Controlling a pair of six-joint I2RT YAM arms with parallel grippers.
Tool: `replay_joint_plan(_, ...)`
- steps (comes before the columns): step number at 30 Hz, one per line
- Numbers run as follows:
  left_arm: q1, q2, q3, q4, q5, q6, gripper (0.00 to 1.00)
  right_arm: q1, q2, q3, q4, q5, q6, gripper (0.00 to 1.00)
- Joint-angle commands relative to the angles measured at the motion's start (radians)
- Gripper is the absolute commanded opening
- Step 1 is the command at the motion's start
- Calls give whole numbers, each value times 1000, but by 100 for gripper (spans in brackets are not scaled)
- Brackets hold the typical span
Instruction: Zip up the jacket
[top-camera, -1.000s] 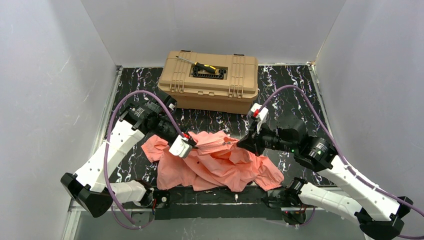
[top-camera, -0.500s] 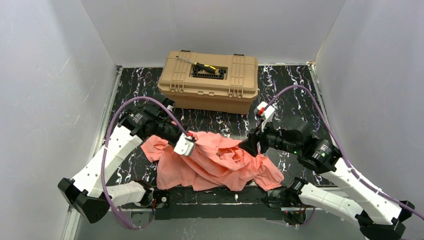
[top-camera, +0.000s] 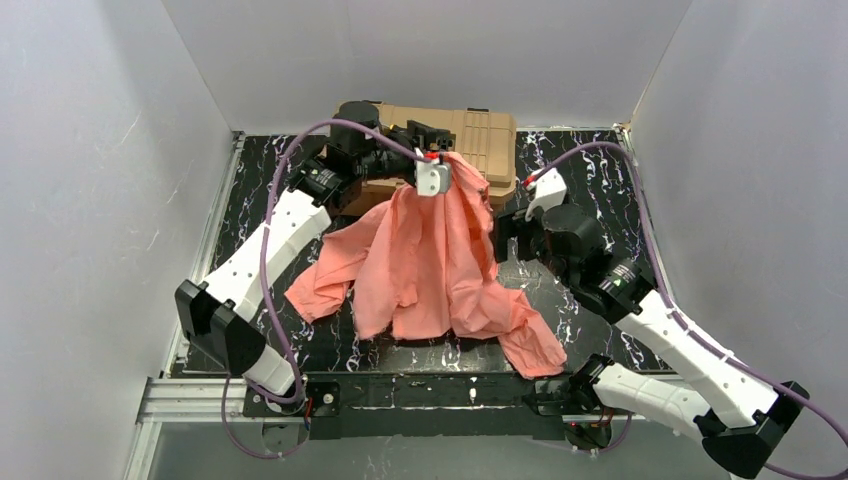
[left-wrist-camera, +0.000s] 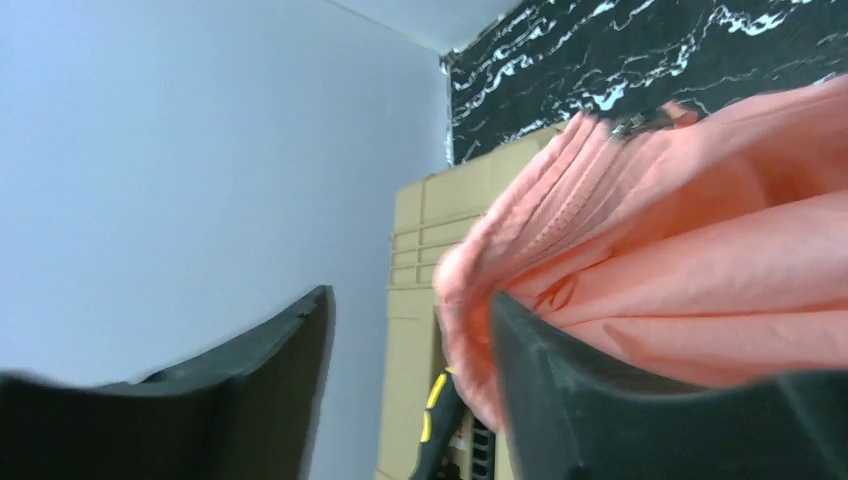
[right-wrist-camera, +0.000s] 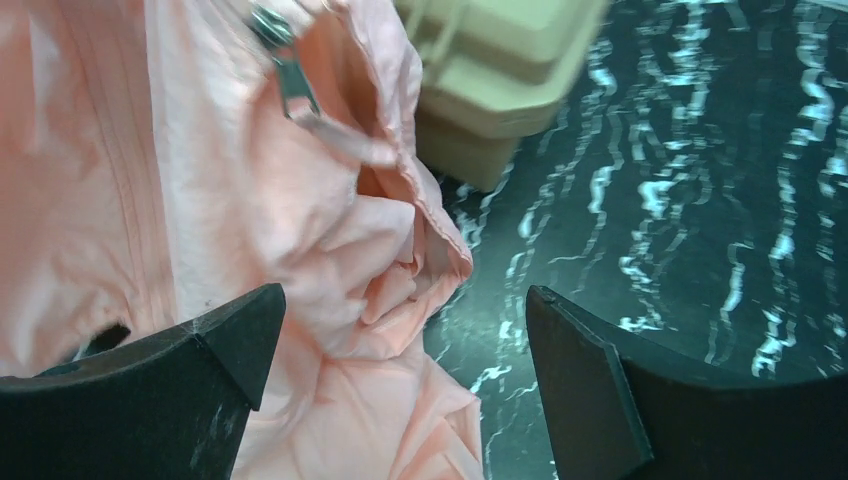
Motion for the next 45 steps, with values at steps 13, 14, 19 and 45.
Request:
replay_joint_plan(13, 203, -433, -267, -125, -287, -906, 98, -438, 68, -138, 329, 91, 105, 98)
replay_joint_plan(14, 271, -430, -283, -104, -314, -974, 98, -473, 83, -157, 351, 100, 113, 98)
replay_joint_plan(19, 621, -337, -348, -117, -252, -1121, 98, -556, 113, -275, 542, 257, 64, 98)
replay_joint_plan(45, 760, -127, -1226, 1078, -273, -1312, 99, -691, 510, -605, 1305, 69, -154, 100)
